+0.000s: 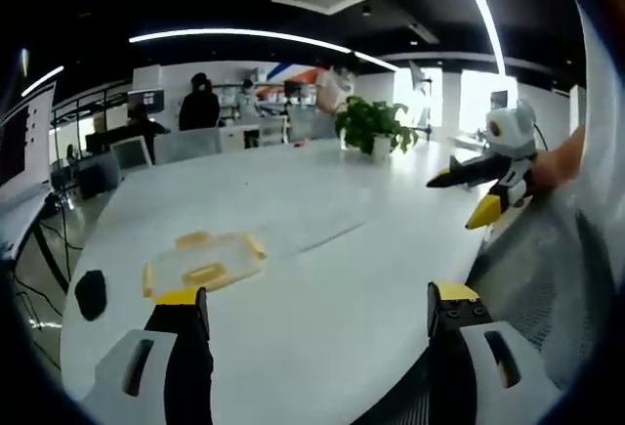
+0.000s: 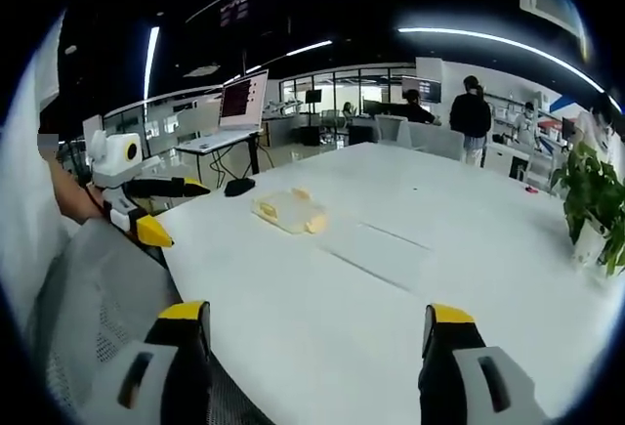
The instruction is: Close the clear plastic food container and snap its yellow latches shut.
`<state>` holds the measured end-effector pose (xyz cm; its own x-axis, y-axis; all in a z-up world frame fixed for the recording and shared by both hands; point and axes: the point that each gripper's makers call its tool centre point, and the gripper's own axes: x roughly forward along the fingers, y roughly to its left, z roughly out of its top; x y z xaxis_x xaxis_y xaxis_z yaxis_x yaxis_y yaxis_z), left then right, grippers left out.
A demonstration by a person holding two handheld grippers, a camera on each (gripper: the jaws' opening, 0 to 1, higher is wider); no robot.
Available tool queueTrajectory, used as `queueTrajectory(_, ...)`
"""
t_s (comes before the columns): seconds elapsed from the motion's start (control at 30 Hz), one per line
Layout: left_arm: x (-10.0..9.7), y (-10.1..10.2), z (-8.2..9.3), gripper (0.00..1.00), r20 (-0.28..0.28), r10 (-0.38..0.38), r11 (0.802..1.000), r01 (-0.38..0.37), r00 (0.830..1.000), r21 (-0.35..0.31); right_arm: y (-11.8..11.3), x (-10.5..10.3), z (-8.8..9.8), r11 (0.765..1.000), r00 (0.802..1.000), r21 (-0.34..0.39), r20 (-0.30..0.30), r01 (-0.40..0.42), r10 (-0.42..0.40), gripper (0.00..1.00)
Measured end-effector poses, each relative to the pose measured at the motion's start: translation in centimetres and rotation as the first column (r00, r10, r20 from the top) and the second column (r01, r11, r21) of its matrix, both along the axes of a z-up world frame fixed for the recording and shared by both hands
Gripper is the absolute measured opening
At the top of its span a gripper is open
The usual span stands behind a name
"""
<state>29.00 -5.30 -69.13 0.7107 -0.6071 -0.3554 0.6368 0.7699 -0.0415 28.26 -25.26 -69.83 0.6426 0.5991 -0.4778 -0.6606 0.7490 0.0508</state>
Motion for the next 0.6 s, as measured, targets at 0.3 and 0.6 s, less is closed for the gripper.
queueTrajectory(0.3, 0.2, 0.36, 0.03, 0.91, 0.0, 0.02, 1.0, -0.02, 1.0, -0.006, 0.52, -0.36, -0.26, 1.0, 1.0, -0.009, -0.009, -0.03, 0.03, 0.88)
queueTrajectory(0.6, 0.36, 0.19, 0.6, 0.9, 0.024, 0.013, 0.999, -0.013, 1.0, 0.03, 0.41, 0.04, 0.36, 0.999, 0.999, 0.014, -0.01, -0.043, 0.043, 0.86)
